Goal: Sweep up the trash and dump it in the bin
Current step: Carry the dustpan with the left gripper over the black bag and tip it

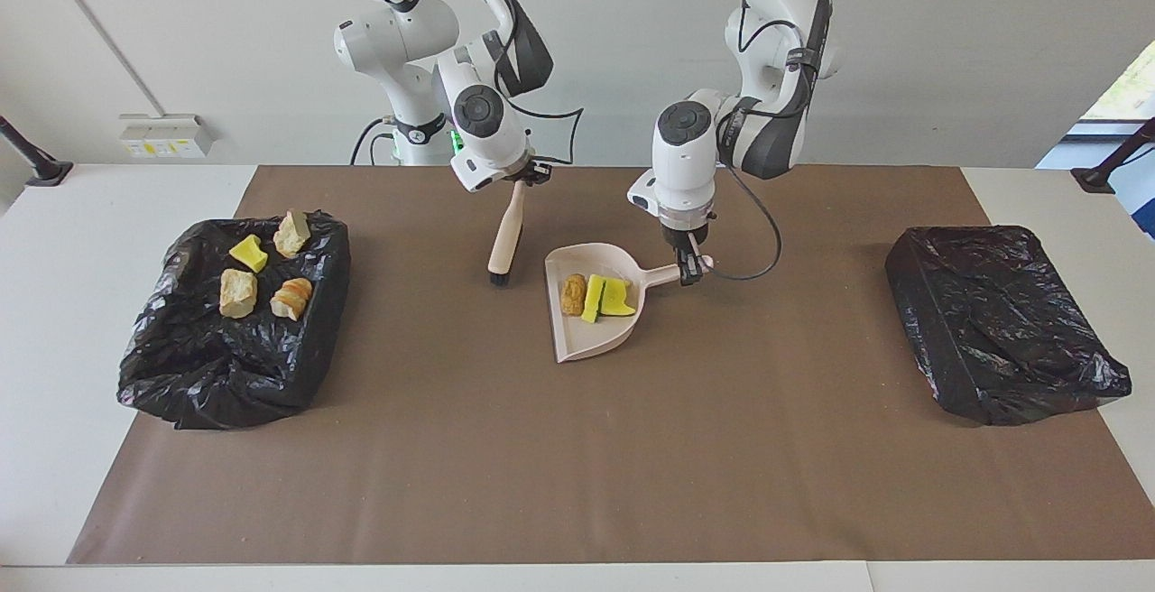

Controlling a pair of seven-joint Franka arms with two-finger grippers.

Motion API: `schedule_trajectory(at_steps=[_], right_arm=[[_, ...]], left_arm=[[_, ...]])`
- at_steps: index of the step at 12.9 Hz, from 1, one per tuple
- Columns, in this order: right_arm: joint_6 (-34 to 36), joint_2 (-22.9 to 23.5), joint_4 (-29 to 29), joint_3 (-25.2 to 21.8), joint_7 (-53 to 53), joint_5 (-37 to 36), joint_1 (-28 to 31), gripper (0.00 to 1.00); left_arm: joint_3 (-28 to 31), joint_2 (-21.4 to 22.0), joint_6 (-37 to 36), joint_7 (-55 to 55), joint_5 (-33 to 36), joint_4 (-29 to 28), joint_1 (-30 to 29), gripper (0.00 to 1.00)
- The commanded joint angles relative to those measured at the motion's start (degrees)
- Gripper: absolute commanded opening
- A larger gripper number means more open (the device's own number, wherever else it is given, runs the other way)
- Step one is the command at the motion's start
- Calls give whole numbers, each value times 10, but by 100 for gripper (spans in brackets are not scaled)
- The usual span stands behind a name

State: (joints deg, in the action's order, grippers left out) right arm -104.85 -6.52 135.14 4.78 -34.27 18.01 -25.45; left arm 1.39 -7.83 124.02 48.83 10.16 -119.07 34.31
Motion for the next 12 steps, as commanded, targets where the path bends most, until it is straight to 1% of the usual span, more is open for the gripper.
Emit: schedule_trajectory(at_steps=[1, 2, 3, 5, 6, 7, 8, 9, 10, 11, 12], right_arm=[[28, -47, -11, 3, 13, -44, 1, 0], [27, -65, -9, 7, 28, -45, -1, 0], [14, -72, -5, 26, 18, -36, -12, 0], [-22, -74, -2, 34, 2, -21, -32, 0], [-45, -55, -1, 35, -10, 13, -52, 0], [-89, -20, -1, 35, -27, 32, -74, 0], [-120, 2, -1, 35, -60, 35, -106, 0], [-128, 13, -1, 35, -76, 35, -123, 0], [-132, 20, 1, 35, -81, 35, -136, 0], [-141, 21, 13, 35, -81, 35, -148, 0], [-145, 19, 20, 35, -78, 35, -147, 0]], left_arm=[[-2, 39, 4, 54, 6, -9, -43, 0], [-2, 52, 2, 83, 6, -8, -68, 0], [-2, 69, 0, 121, 6, -8, -93, 0], [-2, 105, -15, 170, 6, -8, -140, 0], [-2, 122, -32, 207, 6, -6, -172, 0], [0, 138, -42, 240, 6, -5, -203, 0], [1, 153, -43, 271, 6, -3, -244, 0], [1, 160, -44, 297, 5, 3, -291, 0], [2, 160, -61, 323, 5, 19, -337, 0], [2, 159, -70, 339, 5, 32, -376, 0], [2, 159, -70, 340, 2, 39, -419, 0]])
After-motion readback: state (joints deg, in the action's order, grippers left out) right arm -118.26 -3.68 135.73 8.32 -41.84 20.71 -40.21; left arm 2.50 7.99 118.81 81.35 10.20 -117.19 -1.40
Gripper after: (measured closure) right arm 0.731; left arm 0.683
